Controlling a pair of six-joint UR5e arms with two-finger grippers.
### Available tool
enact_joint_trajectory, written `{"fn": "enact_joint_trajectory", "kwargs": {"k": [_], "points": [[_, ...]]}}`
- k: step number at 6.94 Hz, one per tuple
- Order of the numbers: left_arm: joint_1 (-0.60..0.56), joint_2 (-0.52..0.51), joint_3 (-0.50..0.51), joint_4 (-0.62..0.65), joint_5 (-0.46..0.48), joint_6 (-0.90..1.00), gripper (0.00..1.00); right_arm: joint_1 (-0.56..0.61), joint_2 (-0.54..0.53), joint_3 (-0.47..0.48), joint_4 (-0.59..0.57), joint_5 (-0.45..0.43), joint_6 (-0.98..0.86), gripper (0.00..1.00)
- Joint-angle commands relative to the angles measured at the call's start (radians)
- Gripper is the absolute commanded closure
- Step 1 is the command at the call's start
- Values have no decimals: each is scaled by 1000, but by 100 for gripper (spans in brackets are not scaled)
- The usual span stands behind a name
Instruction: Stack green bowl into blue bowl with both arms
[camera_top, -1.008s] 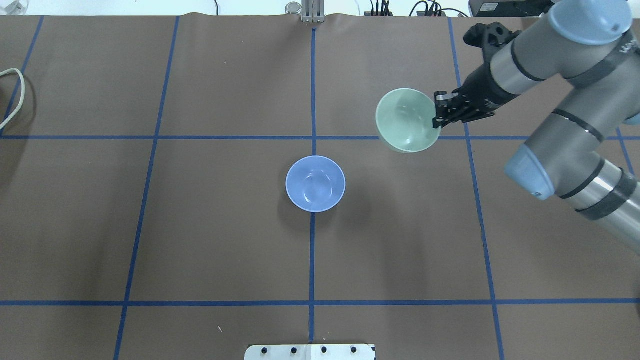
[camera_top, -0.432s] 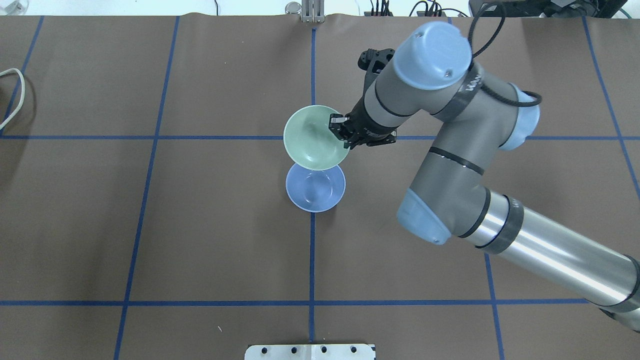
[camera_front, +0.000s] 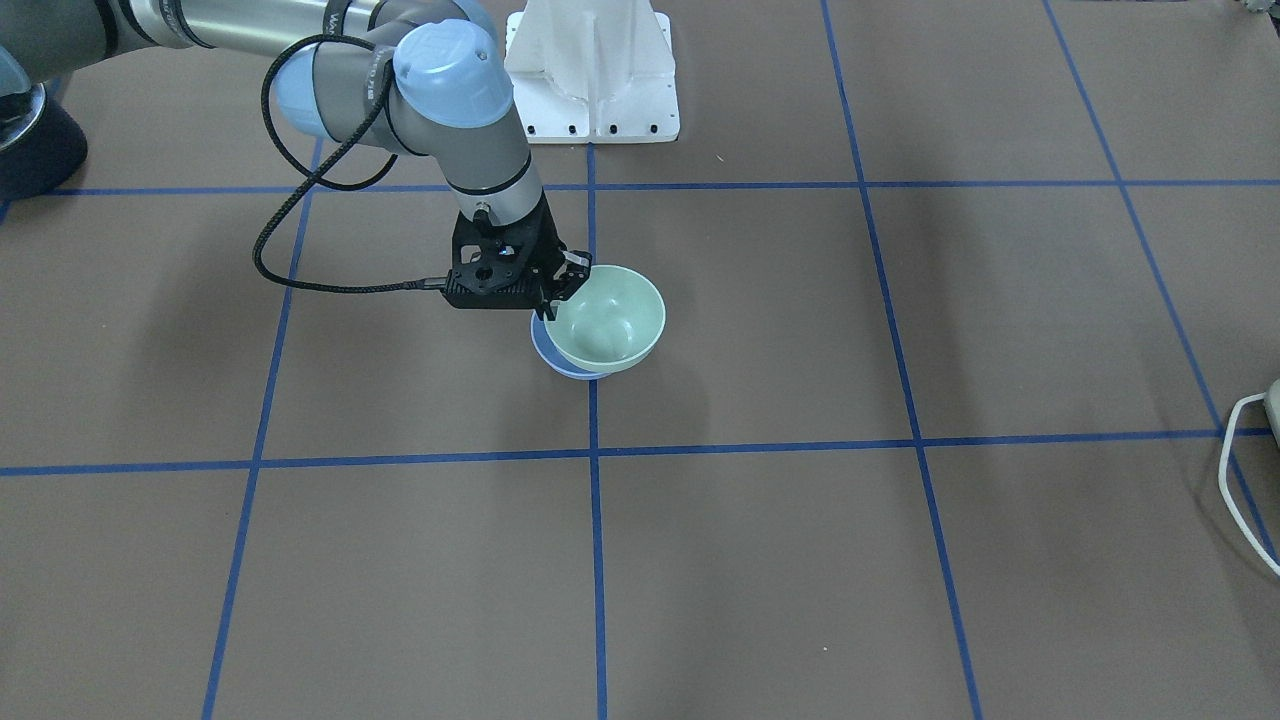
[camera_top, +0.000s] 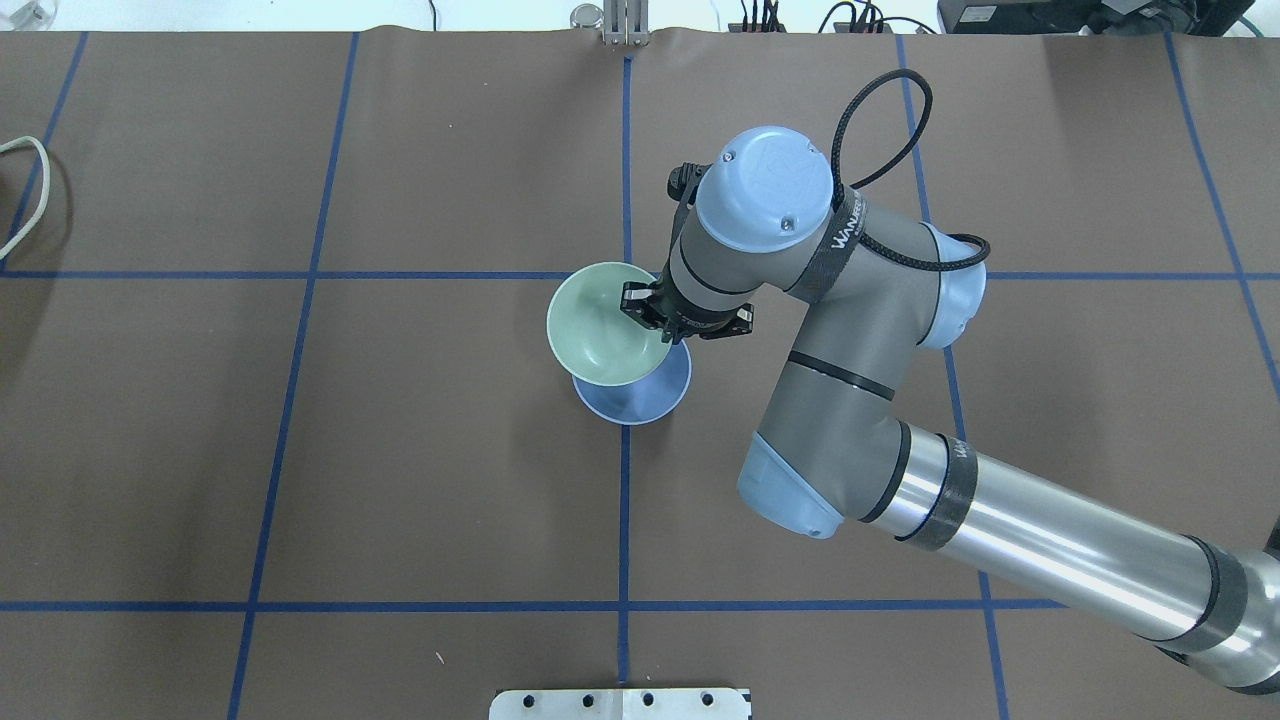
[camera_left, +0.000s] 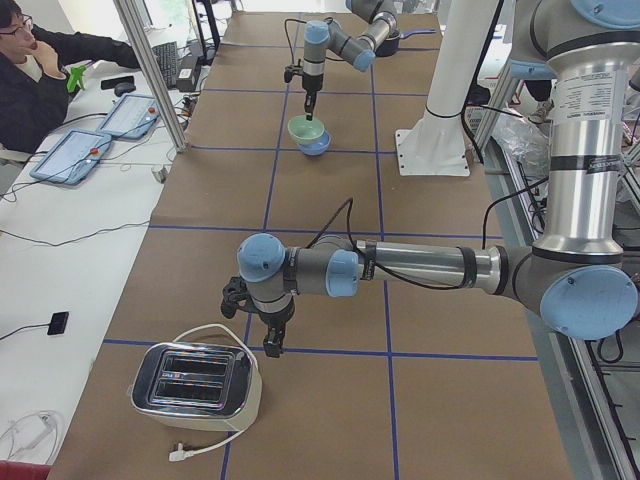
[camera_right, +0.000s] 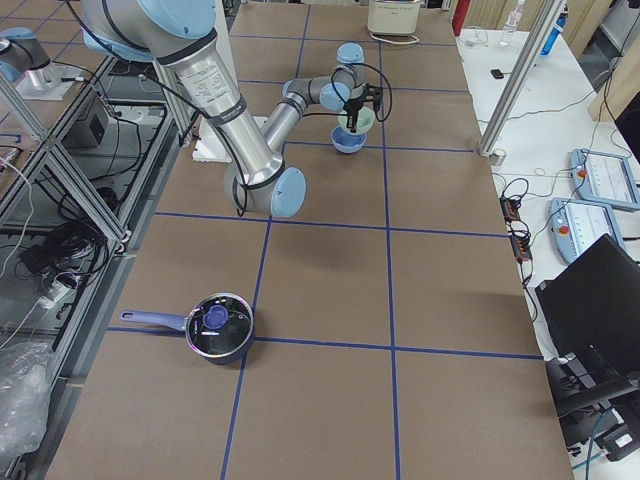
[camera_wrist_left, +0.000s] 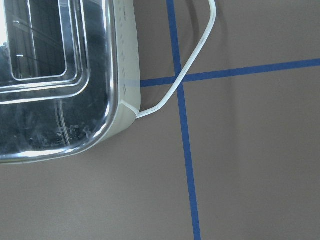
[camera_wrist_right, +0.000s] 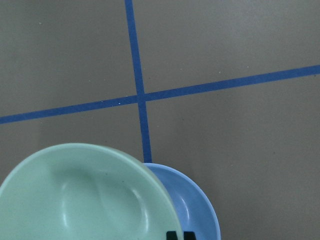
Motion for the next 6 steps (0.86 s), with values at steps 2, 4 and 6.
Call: {"fn": "enact_joint_trajectory", "kwargs": {"k": [2, 4, 6], "points": [[2, 0, 1, 0, 1, 0, 1, -12, -16, -15, 2, 4, -8, 100], [0, 0, 1, 0, 1, 0, 1, -27, -28, -15, 3, 4, -8, 100], [0, 0, 3, 2, -1, 0, 1, -39, -42, -15, 3, 4, -10, 100]]}}
